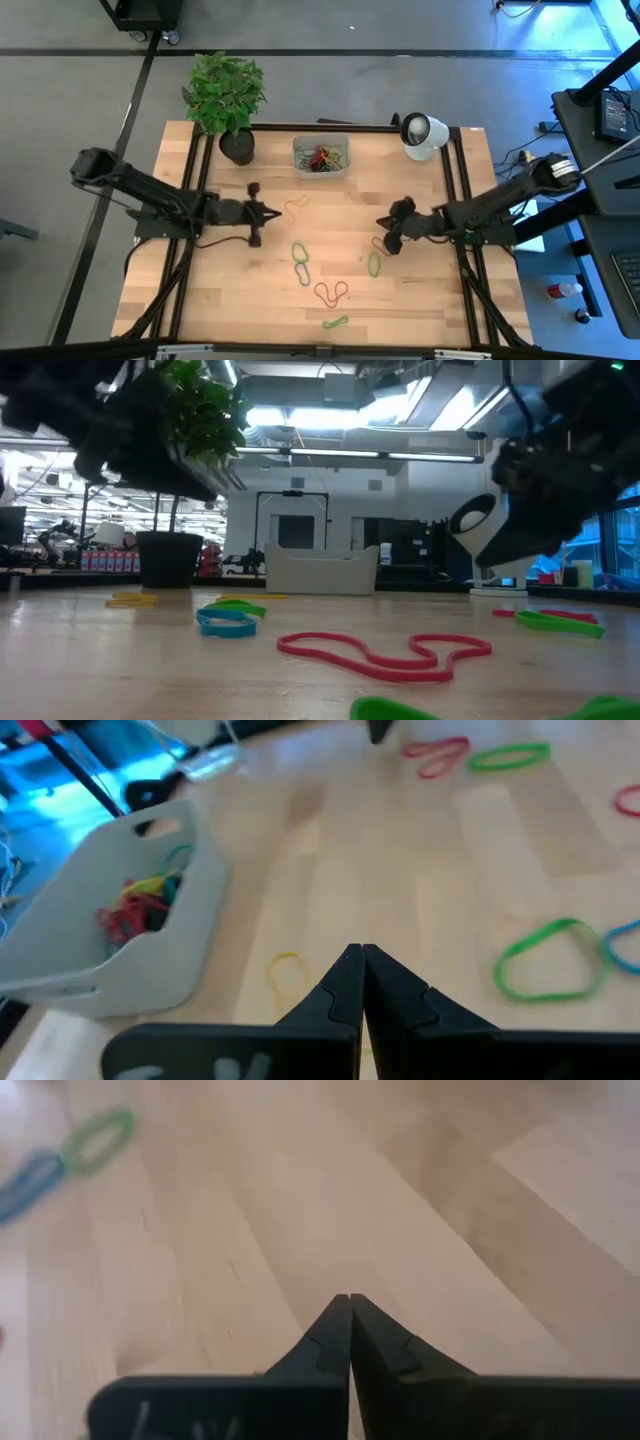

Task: Pick and place rubber bands into bin
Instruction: Put the green rubber band into the gray bin

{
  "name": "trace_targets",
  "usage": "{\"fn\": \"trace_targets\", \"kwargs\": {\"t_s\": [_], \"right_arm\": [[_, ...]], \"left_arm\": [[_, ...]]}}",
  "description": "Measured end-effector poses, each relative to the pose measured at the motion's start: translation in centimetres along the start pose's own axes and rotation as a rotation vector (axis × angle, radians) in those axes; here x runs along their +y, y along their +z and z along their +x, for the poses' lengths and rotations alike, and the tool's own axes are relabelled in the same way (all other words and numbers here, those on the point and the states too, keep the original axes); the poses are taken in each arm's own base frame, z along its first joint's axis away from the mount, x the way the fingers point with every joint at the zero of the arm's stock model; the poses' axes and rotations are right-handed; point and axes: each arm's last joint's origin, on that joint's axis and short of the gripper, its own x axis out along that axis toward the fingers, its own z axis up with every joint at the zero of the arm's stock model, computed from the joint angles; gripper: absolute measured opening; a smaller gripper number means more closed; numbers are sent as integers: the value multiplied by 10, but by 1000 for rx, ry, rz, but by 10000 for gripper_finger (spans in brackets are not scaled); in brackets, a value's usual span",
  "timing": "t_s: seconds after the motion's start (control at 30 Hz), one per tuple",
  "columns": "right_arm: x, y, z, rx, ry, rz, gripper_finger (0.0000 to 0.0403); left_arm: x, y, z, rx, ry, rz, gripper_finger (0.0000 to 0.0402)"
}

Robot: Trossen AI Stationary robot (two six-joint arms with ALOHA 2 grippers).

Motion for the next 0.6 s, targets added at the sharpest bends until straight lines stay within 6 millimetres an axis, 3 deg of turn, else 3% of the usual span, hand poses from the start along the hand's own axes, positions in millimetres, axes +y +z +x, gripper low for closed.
{"fn": "trace_targets", "kwargs": {"t_s": [0.13,0.27,0.43,0.6], "right_arm": [[-7,-14,-1,-128,24,40,3],[-11,-19,0,-142,-4,37,4],[-12,-23,3,-123,-19,24,2],[-13,-24,4,-114,-26,23,3]], "left_arm": [[-21,27,15,90,-33,21,2],[-43,49,35,151,-72,40,4],[-60,63,62,284,-122,14,29],[-72,63,84,434,-164,-12,70]]}}
